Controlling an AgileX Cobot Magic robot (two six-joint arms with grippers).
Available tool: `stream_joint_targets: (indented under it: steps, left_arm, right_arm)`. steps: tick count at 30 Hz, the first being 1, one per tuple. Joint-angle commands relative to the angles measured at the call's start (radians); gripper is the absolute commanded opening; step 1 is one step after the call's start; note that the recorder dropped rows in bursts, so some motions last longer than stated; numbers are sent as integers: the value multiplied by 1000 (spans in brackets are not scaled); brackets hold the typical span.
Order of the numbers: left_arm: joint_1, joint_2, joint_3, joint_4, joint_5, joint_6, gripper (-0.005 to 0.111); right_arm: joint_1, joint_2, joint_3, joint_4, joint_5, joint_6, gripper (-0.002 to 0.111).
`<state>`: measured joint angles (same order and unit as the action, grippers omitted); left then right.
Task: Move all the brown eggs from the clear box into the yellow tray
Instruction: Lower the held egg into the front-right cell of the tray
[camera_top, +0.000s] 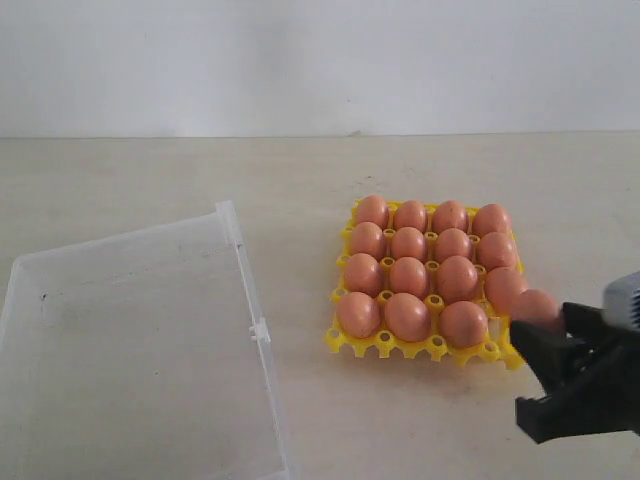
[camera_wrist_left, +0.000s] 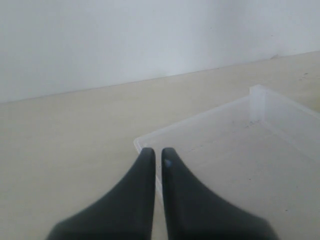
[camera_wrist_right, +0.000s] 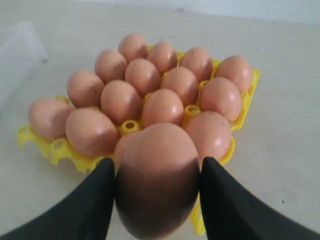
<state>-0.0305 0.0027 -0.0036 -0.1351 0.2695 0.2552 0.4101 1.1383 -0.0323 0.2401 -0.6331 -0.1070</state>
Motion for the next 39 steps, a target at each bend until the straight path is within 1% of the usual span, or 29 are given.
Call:
stream_joint_targets:
  steps: [1, 3, 5, 6, 11, 15, 22, 27, 33, 36, 38, 39]
  left_arm:
    - [-3, -3, 4, -7, -8, -1, 4]
    - [-3, -3, 4, -7, -8, -1, 4]
    - [-3, -3, 4, -7, -8, -1, 4]
    - [-3, -3, 4, -7, -8, -1, 4]
    - [-3, -3, 4, -7, -8, -1, 4]
    - [-3, -3, 4, -7, -8, -1, 4]
    - [-3, -3, 4, -7, -8, -1, 4]
    - [-3, -3, 4, -7, -8, -1, 4]
    - [-3, -3, 4, -7, -8, -1, 4]
    - [-3, -3, 4, -7, -8, -1, 4]
    - [-3, -3, 4, -7, -8, -1, 4]
    - [-3, -3, 4, -7, -8, -1, 4]
  right_arm:
    - [-2, 227, -45, -138, -228, -81, 0]
    - [-2, 313, -52, -112, -383, -78, 0]
    - [-2, 367, -50, -75, -486, -71, 0]
    - [-2, 387, -50, -58, -509, -54, 0]
    - [-2, 434, -50, -36, -502, -41, 0]
    - [-2, 496, -50, 30, -508, -41, 0]
    - [-2, 580, -50, 68, -557, -23, 0]
    - [-2, 580, -50, 55, -457, -27, 0]
    - [-2, 580, -62, 65, -457, -27, 0]
    - [-2, 580, -89, 59, -420, -27, 0]
    - [-2, 580, -113, 50, -387, -27, 4]
    - [-2, 580, -122, 50, -371, -27, 14]
